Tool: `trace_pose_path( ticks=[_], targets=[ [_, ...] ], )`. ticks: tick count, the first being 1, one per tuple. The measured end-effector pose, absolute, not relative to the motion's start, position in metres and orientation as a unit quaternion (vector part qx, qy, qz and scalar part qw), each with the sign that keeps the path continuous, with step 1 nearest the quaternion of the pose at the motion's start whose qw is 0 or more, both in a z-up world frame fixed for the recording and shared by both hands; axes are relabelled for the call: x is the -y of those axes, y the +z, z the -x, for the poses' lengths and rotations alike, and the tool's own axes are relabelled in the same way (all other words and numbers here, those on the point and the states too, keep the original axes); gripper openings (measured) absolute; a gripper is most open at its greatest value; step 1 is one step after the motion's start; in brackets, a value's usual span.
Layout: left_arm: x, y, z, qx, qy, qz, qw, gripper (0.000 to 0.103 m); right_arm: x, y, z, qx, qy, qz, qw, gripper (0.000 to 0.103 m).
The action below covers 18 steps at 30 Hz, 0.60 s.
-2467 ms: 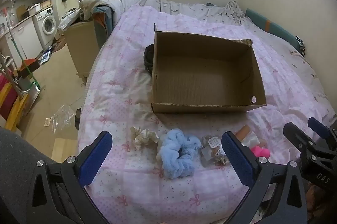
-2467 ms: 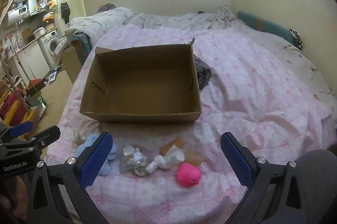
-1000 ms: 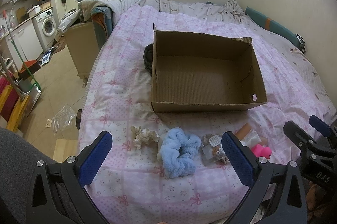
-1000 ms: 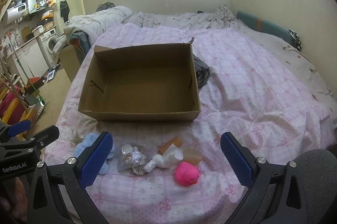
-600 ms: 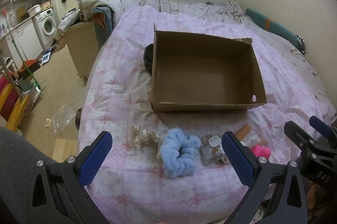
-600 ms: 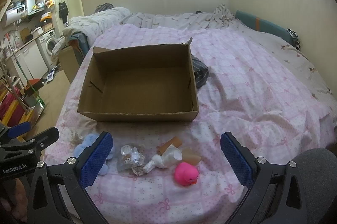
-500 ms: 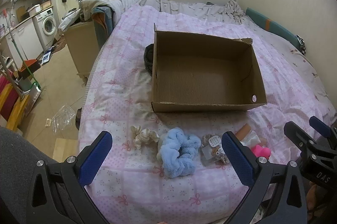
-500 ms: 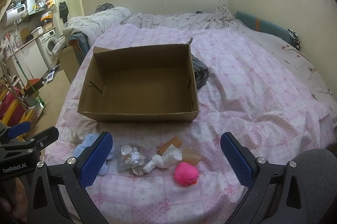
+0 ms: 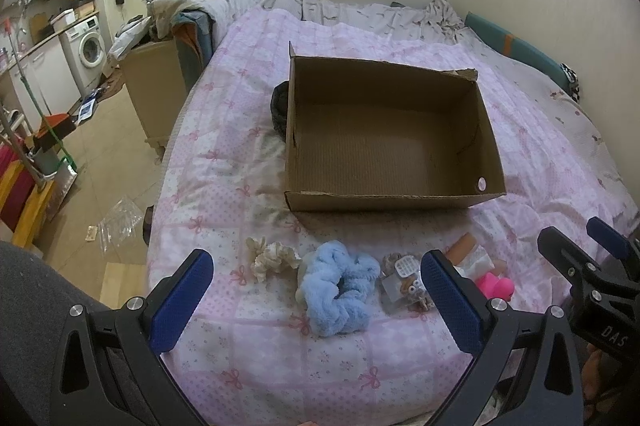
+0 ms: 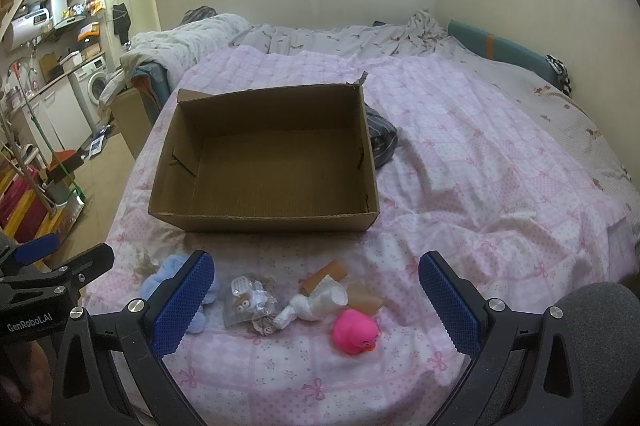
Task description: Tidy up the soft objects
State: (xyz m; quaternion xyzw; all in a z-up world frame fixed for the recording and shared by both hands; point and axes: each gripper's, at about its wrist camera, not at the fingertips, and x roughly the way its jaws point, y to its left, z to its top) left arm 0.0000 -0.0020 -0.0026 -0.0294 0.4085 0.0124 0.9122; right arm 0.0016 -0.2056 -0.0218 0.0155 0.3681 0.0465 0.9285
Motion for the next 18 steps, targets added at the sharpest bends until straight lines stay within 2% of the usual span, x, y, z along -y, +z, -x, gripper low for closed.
trace_pose_path(
  ticks=[18],
  targets=[
    [-0.0004, -0.0037, -0.0014, -0.411, 0.014, 0.036, 0.911, 0.103, 0.2041, -0.0229, -0.0035, -0.373, 0.045, -0.016, 0.927, 0.103]
  ],
)
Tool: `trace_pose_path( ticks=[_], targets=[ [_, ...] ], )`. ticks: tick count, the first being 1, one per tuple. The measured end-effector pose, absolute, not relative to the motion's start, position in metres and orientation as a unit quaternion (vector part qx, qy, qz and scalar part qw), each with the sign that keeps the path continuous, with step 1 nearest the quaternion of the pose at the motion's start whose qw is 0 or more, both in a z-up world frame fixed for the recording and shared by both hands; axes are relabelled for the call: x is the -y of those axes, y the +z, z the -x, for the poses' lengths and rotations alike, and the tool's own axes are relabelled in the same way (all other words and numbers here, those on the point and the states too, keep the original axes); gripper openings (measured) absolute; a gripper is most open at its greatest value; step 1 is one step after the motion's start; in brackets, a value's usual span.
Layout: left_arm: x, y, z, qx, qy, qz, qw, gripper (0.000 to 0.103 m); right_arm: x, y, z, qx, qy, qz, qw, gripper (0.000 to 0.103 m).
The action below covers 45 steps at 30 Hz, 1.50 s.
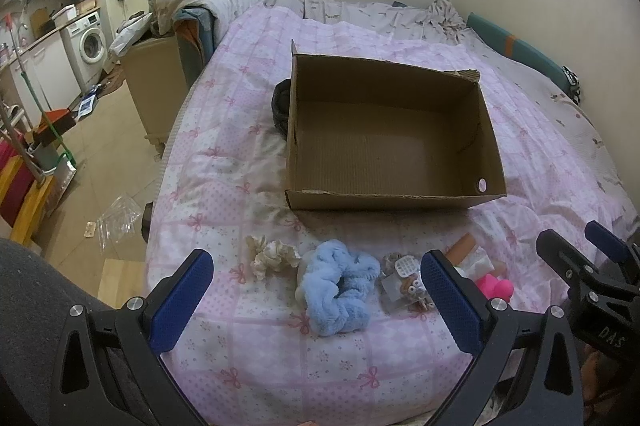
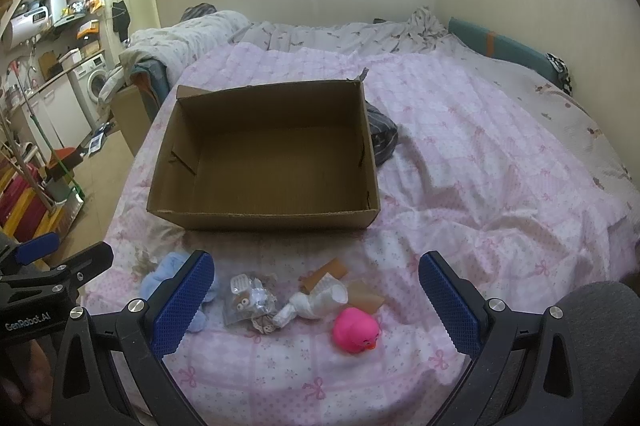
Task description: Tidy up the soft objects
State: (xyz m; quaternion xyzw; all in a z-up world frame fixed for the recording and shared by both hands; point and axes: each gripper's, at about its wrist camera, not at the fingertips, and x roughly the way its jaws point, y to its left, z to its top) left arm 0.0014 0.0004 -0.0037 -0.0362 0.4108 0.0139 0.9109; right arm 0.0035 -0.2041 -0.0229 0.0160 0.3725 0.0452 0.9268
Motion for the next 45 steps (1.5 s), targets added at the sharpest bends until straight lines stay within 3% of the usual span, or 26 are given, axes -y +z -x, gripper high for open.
trace_pose_path(
  ticks=[18, 26, 38, 41, 43, 45],
  targets=[
    [-0.017, 0.031, -0.022, -0.427, 0.028, 0.046, 0.903, 0.103, 0.212, 0.008, -0.02, -0.373, 0.073, -0.027, 0.925, 0.103],
    [-0.031, 0.023, -0.052, -0.475, 0.041, 0.044, 0.878, 0.103, 0.213, 0.018, -0.044, -0.405, 0.101, -0.04, 0.908, 0.103],
    [-0.064, -0.042, -0.109, -0.607, 0.063, 0.086, 0.787, 0.102, 0.212, -0.023, -0.074, -0.488, 0.156, -0.055, 0.857, 0.103],
    [-0.065, -0.065, -0.117, -0.632, 0.063, 0.079, 0.768, 0.096, 0.218, -0.04, -0.08, -0.505, 0.158, -0.079, 0.845, 0.103],
    [-0.065, -0.085, -0.122, -0.652, 0.057, 0.087, 0.751, 0.085, 0.224, -0.051, -0.083, -0.514, 0.154, -0.096, 0.839, 0.103],
    [-0.066, -0.103, -0.127, -0.666, 0.06, 0.096, 0.738, 0.083, 0.229, -0.062, -0.085, -0.524, 0.146, -0.111, 0.832, 0.103]
  ],
)
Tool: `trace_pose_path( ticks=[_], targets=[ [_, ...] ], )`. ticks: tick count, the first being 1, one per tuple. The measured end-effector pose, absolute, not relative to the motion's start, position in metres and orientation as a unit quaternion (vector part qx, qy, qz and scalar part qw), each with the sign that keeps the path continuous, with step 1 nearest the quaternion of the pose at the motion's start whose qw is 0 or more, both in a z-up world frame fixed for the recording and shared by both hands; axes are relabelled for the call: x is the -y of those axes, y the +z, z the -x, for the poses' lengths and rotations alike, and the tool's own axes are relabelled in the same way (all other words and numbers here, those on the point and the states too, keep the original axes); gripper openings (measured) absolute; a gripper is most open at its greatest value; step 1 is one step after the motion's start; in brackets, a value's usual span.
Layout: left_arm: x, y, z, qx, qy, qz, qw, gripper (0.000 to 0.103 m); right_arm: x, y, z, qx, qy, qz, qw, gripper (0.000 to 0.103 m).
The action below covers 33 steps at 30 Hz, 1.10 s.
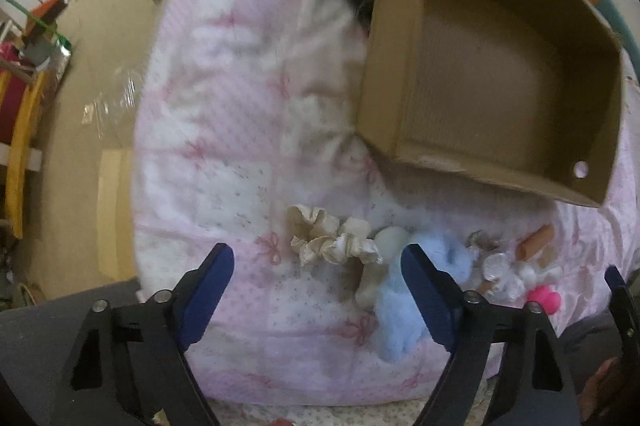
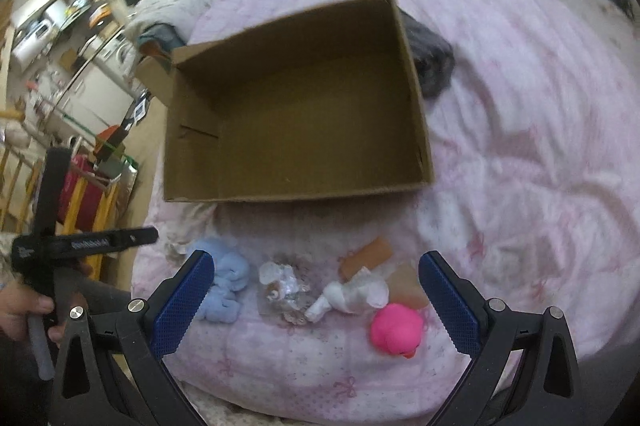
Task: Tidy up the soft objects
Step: 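Grasp the cream lace scrunchie with the left tool while the right tool reaches for the plastic bag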
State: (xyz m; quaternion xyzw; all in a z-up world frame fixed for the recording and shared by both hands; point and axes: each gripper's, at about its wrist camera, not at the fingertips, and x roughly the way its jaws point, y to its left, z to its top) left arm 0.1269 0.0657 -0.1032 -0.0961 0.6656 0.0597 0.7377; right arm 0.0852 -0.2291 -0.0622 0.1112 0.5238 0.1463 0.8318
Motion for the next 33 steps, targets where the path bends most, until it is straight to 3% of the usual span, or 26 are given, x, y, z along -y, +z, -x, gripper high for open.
trace_pose_path(
  ticks=[3, 5, 6, 7, 11, 12, 13, 14, 18, 24, 27, 33],
  targets=[
    [-0.077, -0.125, -0.135, -0.667, 0.083, 0.11, 0.732, 0.079, 0.237, -0.075, -0.089, -0.541, 0.132, -0.136, 0.819, 0.103],
    [-0.085, -0.14, -0.137, -0.676, 0.096, 0.117, 0.721, 0.064, 0.24, -0.076, -0.09, -0.54, 0.127, -0.141, 0.82, 0.103],
    [-0.086, -0.147, -0.138, -0.684, 0.1, 0.114, 0.714, 0.052, 0.241, -0.076, -0.091, -0.539, 0.124, -0.141, 0.821, 0.103],
    [-0.088, -0.155, -0.139, -0.693, 0.095, 0.123, 0.704, 0.048, 0.243, -0.077, -0.091, -0.539, 0.122, -0.143, 0.821, 0.103],
    [-0.083, -0.165, -0.141, -0.696, 0.063, 0.145, 0.701, 0.048, 0.243, -0.08, -0.093, -0.543, 0.117, -0.147, 0.819, 0.103],
    [-0.078, -0.166, -0.141, -0.695, 0.054, 0.137, 0.704, 0.04, 0.243, -0.081, -0.094, -0.543, 0.116, -0.147, 0.818, 0.103],
    [-0.075, -0.166, -0.141, -0.696, 0.05, 0.128, 0.704, 0.021, 0.242, -0.082, -0.095, -0.545, 0.116, -0.148, 0.817, 0.103],
    [-0.073, -0.168, -0.14, -0.7, 0.048, 0.121, 0.702, 0.018, 0.241, -0.082, -0.095, -0.545, 0.116, -0.148, 0.817, 0.103],
    [-0.071, -0.164, -0.134, -0.696, 0.034, 0.131, 0.705, 0.014, 0.239, -0.083, -0.096, -0.549, 0.119, -0.14, 0.815, 0.103],
    [-0.074, -0.105, -0.114, -0.654, 0.025, 0.138, 0.744, 0.013, 0.23, -0.087, -0.1, -0.574, 0.177, -0.158, 0.784, 0.103],
    [-0.074, -0.082, -0.102, -0.633, 0.013, 0.137, 0.762, 0.013, 0.213, -0.093, -0.108, -0.597, 0.22, -0.174, 0.752, 0.077],
    [-0.072, -0.07, -0.09, -0.625, 0.005, 0.128, 0.77, 0.013, 0.178, -0.133, -0.122, -0.648, 0.208, -0.168, 0.713, 0.072]
  ],
)
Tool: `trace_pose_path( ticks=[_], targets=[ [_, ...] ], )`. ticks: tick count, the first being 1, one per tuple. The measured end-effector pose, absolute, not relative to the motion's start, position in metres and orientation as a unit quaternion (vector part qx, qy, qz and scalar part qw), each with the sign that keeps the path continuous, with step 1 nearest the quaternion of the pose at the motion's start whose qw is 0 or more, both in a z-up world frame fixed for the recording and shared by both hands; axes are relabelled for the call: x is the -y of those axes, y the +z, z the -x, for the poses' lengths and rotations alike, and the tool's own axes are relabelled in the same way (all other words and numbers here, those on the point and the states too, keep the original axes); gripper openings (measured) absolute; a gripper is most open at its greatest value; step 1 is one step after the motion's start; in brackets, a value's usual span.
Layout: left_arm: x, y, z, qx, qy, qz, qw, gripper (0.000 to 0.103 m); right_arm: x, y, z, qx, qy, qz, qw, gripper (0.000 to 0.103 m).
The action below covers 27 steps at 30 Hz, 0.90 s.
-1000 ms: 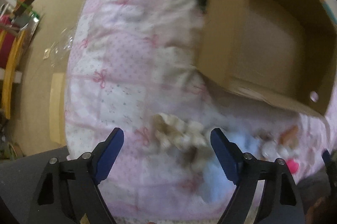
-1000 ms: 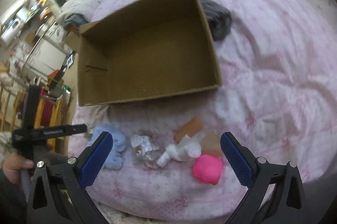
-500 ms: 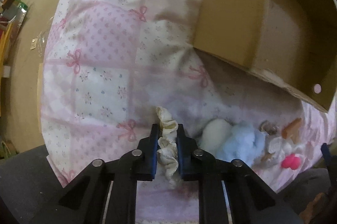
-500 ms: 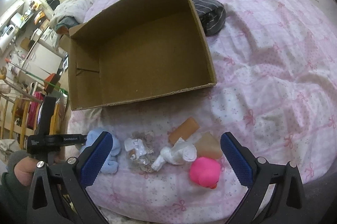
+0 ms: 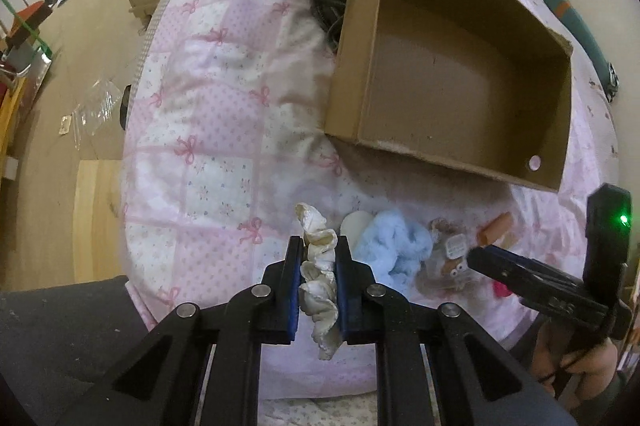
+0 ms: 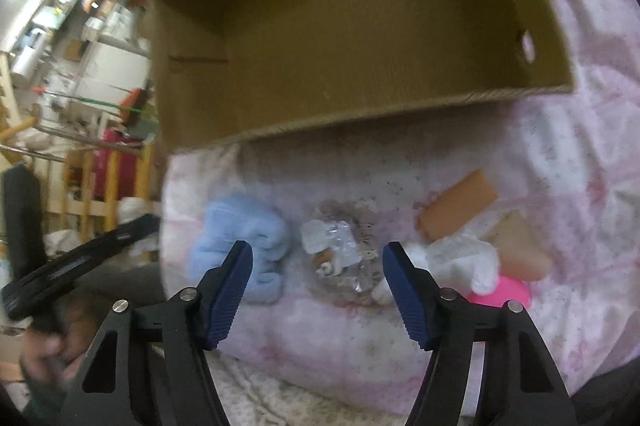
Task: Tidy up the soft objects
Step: 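Grasp the cream lace scrunchie with the left tool while the right tool reaches for the plastic bag, then grasp the clear plastic bag with the right tool while the left tool carries the scrunchie to the box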
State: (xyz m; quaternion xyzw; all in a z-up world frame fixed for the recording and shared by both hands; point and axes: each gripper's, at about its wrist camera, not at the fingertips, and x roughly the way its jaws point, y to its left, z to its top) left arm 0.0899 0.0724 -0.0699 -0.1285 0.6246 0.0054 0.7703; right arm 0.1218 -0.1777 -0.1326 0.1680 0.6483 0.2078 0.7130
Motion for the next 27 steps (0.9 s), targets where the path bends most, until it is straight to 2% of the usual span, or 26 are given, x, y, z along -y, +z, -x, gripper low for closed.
trace_pose_path(
  ticks=[2, 4, 12, 16, 17, 19, 21, 27],
  targets=[
    [-0.075, -0.074, -0.096, -0.633, 0.005, 0.145, 0.76, 0.014, 0.169, -0.146, -0.126, -0.663, 0.198, -0.155, 0.705, 0.068],
    [-0.074, -0.081, -0.1, -0.64, 0.012, 0.149, 0.753, 0.013, 0.164, -0.156, -0.127, -0.675, 0.199, -0.159, 0.692, 0.054],
    [-0.069, -0.085, -0.1, -0.64, 0.005, 0.146, 0.754, 0.014, 0.158, -0.141, -0.125, -0.647, 0.249, -0.215, 0.688, 0.053],
    [-0.068, -0.087, -0.101, -0.641, 0.01, 0.138, 0.755, 0.014, 0.148, -0.157, -0.128, -0.666, 0.234, -0.198, 0.679, 0.052],
    [-0.068, -0.087, -0.101, -0.641, 0.011, 0.135, 0.756, 0.014, 0.144, -0.162, -0.128, -0.672, 0.232, -0.191, 0.677, 0.036],
    [-0.068, -0.088, -0.1, -0.64, 0.015, 0.132, 0.757, 0.014, 0.139, -0.166, -0.127, -0.674, 0.224, -0.173, 0.683, 0.017],
    [-0.07, -0.087, -0.1, -0.639, 0.018, 0.132, 0.758, 0.014, 0.143, -0.164, -0.124, -0.666, 0.224, -0.181, 0.688, 0.012],
    [-0.072, -0.084, -0.1, -0.627, 0.029, 0.127, 0.768, 0.013, 0.156, -0.125, -0.116, -0.627, 0.261, -0.193, 0.708, 0.01]
  ],
)
